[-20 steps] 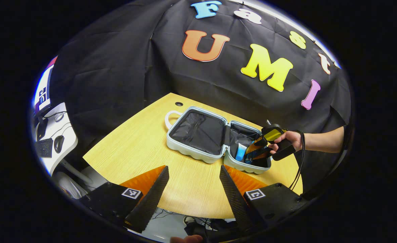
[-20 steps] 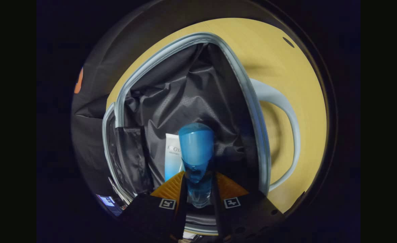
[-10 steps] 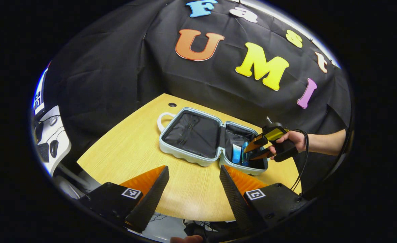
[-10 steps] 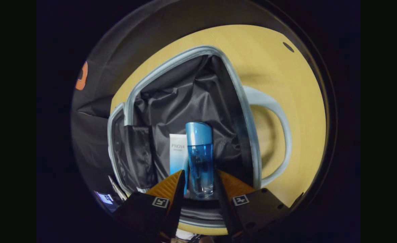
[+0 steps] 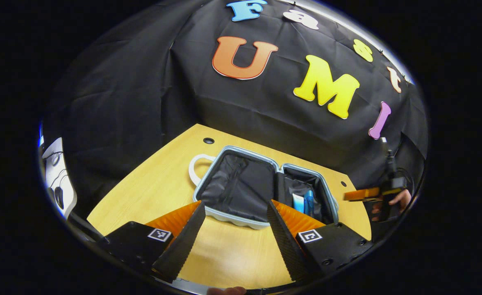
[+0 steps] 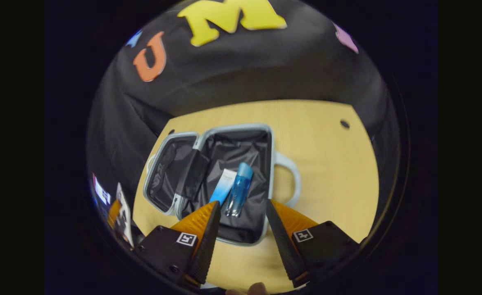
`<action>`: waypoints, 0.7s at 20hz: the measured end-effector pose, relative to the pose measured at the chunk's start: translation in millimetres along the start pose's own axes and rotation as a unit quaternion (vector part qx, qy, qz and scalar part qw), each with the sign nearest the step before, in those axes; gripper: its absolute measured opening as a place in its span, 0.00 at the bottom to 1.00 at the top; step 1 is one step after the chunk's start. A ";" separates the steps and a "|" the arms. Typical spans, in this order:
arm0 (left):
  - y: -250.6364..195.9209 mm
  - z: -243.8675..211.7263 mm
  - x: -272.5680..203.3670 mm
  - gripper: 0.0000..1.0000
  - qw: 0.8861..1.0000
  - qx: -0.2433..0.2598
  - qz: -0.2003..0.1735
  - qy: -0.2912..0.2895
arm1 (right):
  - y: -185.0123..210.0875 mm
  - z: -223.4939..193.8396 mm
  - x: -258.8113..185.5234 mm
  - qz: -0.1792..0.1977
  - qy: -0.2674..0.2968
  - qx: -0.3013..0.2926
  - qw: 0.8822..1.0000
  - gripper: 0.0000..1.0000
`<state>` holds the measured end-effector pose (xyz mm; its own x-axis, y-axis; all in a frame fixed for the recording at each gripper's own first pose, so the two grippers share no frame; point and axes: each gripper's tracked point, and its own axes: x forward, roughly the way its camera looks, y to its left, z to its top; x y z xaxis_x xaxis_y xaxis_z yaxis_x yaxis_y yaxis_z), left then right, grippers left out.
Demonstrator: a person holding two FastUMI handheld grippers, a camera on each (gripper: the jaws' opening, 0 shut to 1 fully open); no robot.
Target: First open the suitcase, pack the skin care products into it, and then close the suitcase.
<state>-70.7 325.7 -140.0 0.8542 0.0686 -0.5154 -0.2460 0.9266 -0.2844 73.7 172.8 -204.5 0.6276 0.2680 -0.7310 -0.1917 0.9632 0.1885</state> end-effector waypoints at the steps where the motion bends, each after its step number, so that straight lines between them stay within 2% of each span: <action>1: 8.1 4.9 14.3 0.96 1.000 0.001 -0.004 0.002 | -6.7 13.5 -20.4 -0.007 -0.049 -0.024 0.998 0.61; 2: 19.4 7.2 28.8 0.96 1.000 0.001 -0.002 0.005 | -10.3 24.4 -43.6 -0.011 -0.092 -0.045 0.995 0.67; 4: 41.2 13.6 55.8 0.96 1.000 -0.002 0.005 0.012 | -17.5 38.2 -87.7 -0.020 -0.162 -0.063 0.985 0.67; 7: 72.8 15.8 93.3 0.96 0.999 -0.024 0.011 0.027 | -34.3 49.0 -134.4 -0.050 -0.229 -0.072 0.969 0.67; 10: 96.6 13.0 134.5 0.96 0.995 -0.083 0.006 0.048 | -51.3 55.2 -168.9 -0.092 -0.258 -0.081 0.958 0.67; 14: 135.7 7.0 179.0 0.96 0.988 -0.140 0.042 0.060 | -64.6 49.5 -185.1 -0.121 -0.253 -0.079 0.957 0.66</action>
<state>52.1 466.4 -265.2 0.7694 0.0807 -0.6336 -0.4442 0.7804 -0.4400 7.2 62.1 -48.9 0.9453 0.0520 -0.3221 -0.0806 0.9939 -0.0759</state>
